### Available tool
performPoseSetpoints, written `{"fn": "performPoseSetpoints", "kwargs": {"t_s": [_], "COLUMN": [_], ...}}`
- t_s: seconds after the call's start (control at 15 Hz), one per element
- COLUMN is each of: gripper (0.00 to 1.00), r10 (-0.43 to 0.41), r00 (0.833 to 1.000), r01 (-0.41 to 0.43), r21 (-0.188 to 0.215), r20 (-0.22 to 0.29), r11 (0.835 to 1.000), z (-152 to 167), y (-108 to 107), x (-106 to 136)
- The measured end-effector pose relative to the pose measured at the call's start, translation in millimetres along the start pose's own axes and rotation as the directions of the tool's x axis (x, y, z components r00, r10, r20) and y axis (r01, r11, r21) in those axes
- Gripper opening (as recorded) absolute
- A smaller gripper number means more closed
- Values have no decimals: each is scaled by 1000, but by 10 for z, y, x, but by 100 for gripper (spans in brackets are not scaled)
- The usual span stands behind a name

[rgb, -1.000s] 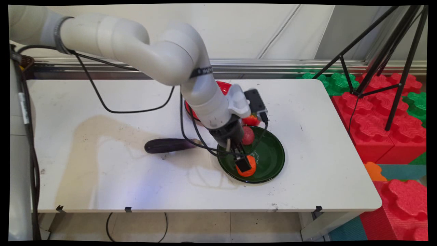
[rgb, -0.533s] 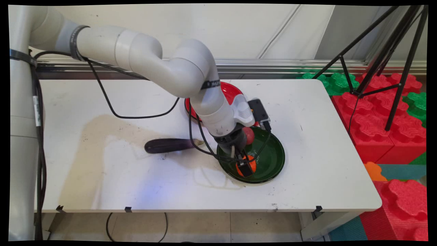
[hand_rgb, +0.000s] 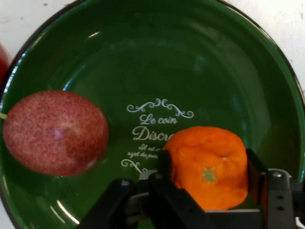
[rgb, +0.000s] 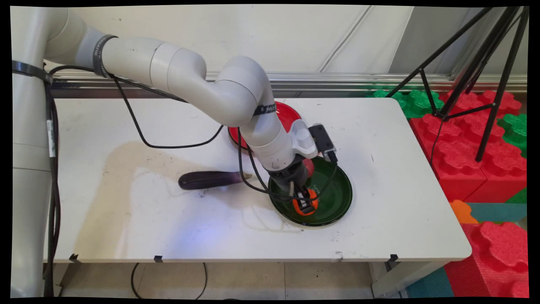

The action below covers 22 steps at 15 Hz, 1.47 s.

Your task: Place the picked object on the table

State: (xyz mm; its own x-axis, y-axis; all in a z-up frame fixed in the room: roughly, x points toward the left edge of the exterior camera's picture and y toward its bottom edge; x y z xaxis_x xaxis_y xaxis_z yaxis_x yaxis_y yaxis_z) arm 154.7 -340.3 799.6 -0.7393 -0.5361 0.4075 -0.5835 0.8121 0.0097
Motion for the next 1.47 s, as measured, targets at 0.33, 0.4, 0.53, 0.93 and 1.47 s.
{"fn": "performPoseSetpoints", "kwargs": {"t_s": [0.33, 0.4, 0.53, 0.93, 1.47], "gripper": [0, 0, 0, 0, 0], "r10": [1, 2, 3, -3, -25], "r00": [999, 998, 997, 995, 999], "r01": [0, 0, -1, 11, 27], "r21": [14, 20, 33, 82, 80], "r20": [-46, -58, -75, -101, -38], "r11": [1000, 1000, 999, 997, 996], "z": [-252, -333, -490, -1108, -1730], "y": [-15, -19, -28, -95, -17], "x": [38, 53, 71, -31, -684]}}
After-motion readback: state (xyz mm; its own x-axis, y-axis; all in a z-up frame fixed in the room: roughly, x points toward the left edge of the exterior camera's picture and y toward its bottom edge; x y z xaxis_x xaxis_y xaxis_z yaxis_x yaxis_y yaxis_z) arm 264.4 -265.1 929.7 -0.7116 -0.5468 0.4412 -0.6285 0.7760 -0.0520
